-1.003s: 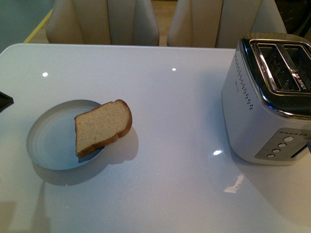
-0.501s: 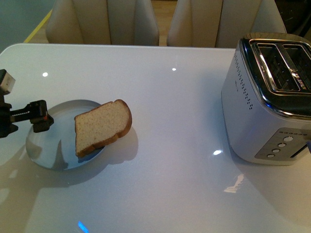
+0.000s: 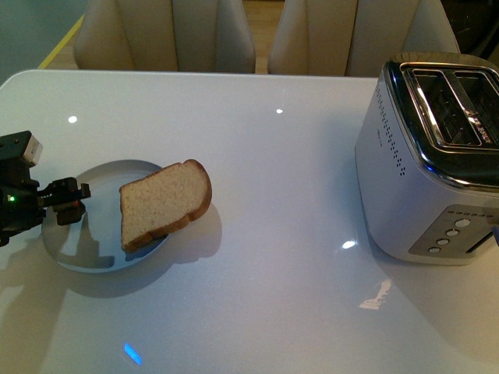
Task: Left arm holds plate, right arm toasts bread
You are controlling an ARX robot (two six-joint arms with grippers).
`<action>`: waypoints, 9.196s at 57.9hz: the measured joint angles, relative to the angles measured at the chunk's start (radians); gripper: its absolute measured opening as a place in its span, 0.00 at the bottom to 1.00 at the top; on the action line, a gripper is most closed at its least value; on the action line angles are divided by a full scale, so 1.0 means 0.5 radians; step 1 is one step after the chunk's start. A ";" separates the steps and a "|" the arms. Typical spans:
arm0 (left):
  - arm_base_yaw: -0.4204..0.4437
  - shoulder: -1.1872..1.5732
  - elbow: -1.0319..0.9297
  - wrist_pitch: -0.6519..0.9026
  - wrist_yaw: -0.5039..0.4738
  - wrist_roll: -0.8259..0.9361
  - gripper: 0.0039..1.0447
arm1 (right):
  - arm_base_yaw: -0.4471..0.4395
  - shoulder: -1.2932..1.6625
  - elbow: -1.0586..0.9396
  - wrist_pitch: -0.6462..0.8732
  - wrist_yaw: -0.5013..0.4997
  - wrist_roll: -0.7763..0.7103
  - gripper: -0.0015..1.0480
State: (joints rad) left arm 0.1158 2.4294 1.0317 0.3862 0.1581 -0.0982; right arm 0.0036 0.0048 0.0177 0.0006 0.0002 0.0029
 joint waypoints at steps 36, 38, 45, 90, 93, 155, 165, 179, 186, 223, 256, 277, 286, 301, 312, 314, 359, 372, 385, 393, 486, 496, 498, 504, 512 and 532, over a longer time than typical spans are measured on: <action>0.140 -0.079 -0.122 -0.014 0.323 -0.352 0.03 | -0.001 -0.001 0.000 0.000 0.000 0.000 0.91; 0.156 -0.100 -0.140 -0.014 0.327 -0.361 0.03 | 0.000 -0.001 0.000 0.000 0.000 0.000 0.91; 0.205 -0.196 -0.205 -0.021 0.365 -0.395 0.03 | 0.000 -0.001 0.000 0.000 0.000 0.000 0.91; -0.288 -1.380 -0.333 -0.510 0.327 -0.934 0.03 | 0.000 0.000 0.001 0.000 0.000 0.000 0.91; -0.356 -1.404 -0.308 -0.538 0.306 -0.956 0.03 | 0.000 -0.001 0.000 0.000 0.000 0.000 0.91; -0.939 -1.517 -0.081 -0.719 0.208 -1.157 0.03 | -0.012 0.028 0.014 -0.050 -0.047 0.016 0.91; -0.944 -1.521 -0.081 -0.719 0.213 -1.160 0.03 | 0.028 0.465 0.254 -0.754 -0.374 0.219 0.91; -0.941 -1.524 -0.081 -0.718 0.211 -1.161 0.03 | 0.112 0.828 0.402 -0.406 -0.600 0.494 0.91; -0.942 -1.524 -0.081 -0.718 0.209 -1.160 0.03 | 0.172 1.108 0.510 -0.095 -0.693 0.672 0.91; -0.941 -1.524 -0.081 -0.718 0.208 -1.161 0.03 | 0.312 2.579 0.980 1.099 -0.627 1.228 0.91; -0.941 -1.524 -0.081 -0.718 0.208 -1.161 0.03 | 0.371 2.750 1.014 1.324 -0.634 1.397 0.51; -0.941 -1.524 -0.081 -0.718 0.210 -1.162 0.03 | 0.349 2.587 1.014 1.319 -0.657 1.454 0.02; -0.941 -1.524 -0.081 -0.718 0.211 -1.163 0.03 | 0.332 2.483 1.014 1.269 -0.656 1.424 0.02; -0.941 -1.524 -0.081 -0.718 0.211 -1.163 0.03 | 0.287 2.221 1.086 1.083 -0.505 1.138 0.02; -0.941 -1.524 -0.081 -0.718 0.211 -1.163 0.03 | 0.172 2.108 1.199 0.991 -0.365 0.893 0.02; -0.941 -1.524 -0.081 -0.718 0.211 -1.163 0.03 | 0.159 2.103 1.207 0.988 -0.320 0.829 0.02; -0.941 -1.524 -0.081 -0.718 0.211 -1.163 0.03 | 0.100 2.792 0.909 1.489 -0.008 -0.052 0.02; -0.941 -1.524 -0.081 -0.717 0.211 -1.163 0.03 | 0.097 2.894 0.908 1.537 0.017 -0.051 0.02; -0.941 -1.524 -0.081 -0.717 0.211 -1.164 0.03 | 0.112 2.966 0.908 1.575 0.053 -0.050 0.02; -0.941 -1.524 -0.081 -0.717 0.211 -1.164 0.03 | 0.134 3.013 0.908 1.604 0.063 -0.045 0.02; -0.941 -1.524 -0.081 -0.717 0.211 -1.168 0.03 | 0.137 2.090 0.874 0.996 0.224 -0.237 0.91; -0.941 -1.524 -0.081 -0.717 0.211 -1.168 0.03 | 0.098 1.730 0.831 0.761 0.159 -0.209 0.89; -0.942 -1.525 -0.081 -0.717 0.214 -1.168 0.03 | 0.061 1.709 0.796 0.851 0.065 -0.166 0.85; -0.942 -1.525 -0.081 -0.717 0.211 -1.168 0.03 | 0.001 1.623 0.587 0.997 0.013 -0.066 0.63; -0.941 -1.527 -0.080 -0.717 0.214 -1.168 0.03 | -0.001 1.476 0.407 1.017 0.005 -0.035 0.37; -0.942 -1.527 -0.080 -0.717 0.213 -1.168 0.03 | -0.001 1.198 0.196 0.961 0.005 -0.026 0.02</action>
State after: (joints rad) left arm -0.3553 1.6661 0.9916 0.0277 0.2646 -0.6823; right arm 0.0032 0.6037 0.1158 0.4809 0.0025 -0.0101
